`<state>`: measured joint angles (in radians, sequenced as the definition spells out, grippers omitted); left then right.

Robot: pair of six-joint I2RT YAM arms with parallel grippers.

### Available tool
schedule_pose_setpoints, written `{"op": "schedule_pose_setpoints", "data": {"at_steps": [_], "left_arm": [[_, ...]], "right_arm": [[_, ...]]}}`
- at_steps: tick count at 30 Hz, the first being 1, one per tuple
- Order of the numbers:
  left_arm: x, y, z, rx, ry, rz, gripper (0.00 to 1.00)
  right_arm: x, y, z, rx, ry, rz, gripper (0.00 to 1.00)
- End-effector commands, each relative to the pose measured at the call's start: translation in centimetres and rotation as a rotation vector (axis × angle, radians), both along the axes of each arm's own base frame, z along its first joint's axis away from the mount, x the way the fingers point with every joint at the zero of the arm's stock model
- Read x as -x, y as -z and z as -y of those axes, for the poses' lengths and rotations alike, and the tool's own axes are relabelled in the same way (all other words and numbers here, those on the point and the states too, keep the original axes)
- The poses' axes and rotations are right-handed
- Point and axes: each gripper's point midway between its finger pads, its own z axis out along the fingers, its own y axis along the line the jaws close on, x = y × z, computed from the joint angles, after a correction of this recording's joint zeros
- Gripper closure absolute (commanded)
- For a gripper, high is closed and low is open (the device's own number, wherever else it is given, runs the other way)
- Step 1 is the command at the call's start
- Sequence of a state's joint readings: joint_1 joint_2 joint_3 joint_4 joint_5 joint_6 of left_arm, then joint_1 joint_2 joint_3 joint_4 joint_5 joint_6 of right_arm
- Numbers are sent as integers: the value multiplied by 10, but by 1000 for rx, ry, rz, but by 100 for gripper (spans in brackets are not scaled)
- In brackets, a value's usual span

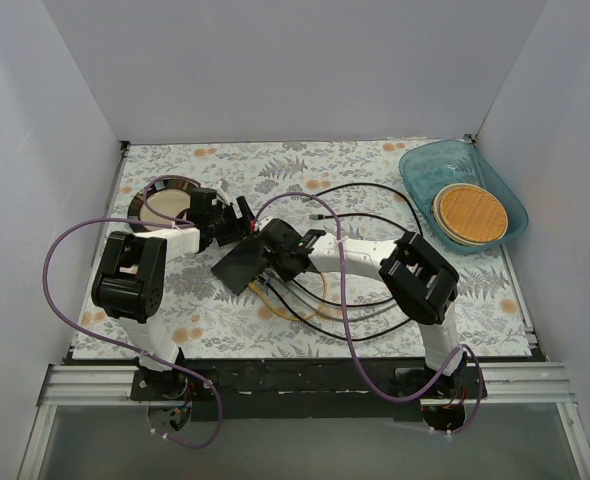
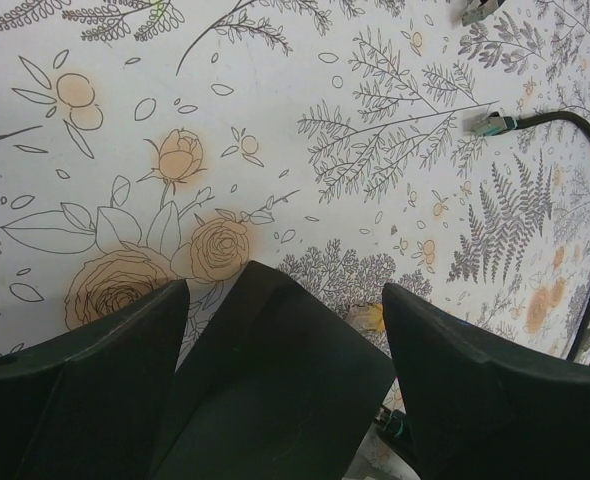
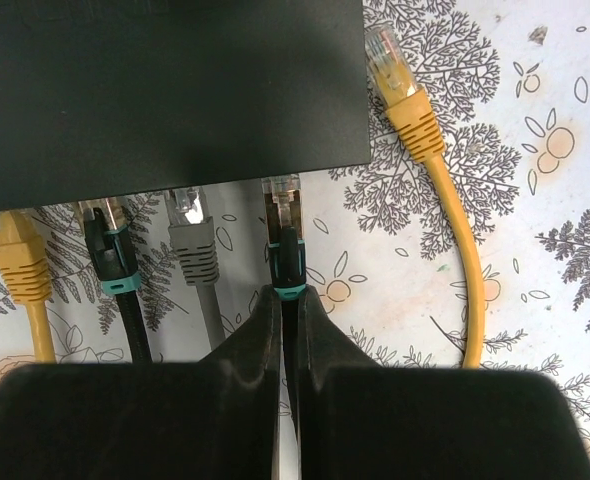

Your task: Insert the plug into the switch port

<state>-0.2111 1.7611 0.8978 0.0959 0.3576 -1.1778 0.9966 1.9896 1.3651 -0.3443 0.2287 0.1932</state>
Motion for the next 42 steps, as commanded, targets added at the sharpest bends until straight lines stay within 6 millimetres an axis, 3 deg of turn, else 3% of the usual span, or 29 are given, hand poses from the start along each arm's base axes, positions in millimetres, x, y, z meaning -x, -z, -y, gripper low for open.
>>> {"op": "schedule_pose_setpoints", "data": {"at_steps": [1, 16, 28, 42], "left_arm": [[4, 11, -7, -9, -33, -39, 22], [2, 6, -21, 12, -73, -31, 21], [6, 5, -16, 22, -25, -30, 21], [9, 4, -10, 40, 27, -21, 23]], "right_arm": [[15, 20, 3, 55, -40, -72, 99], [19, 25, -5, 97, -69, -148, 99], [3, 5, -5, 87, -23, -100, 99], [-11, -1, -7, 105, 13, -70, 99]]}}
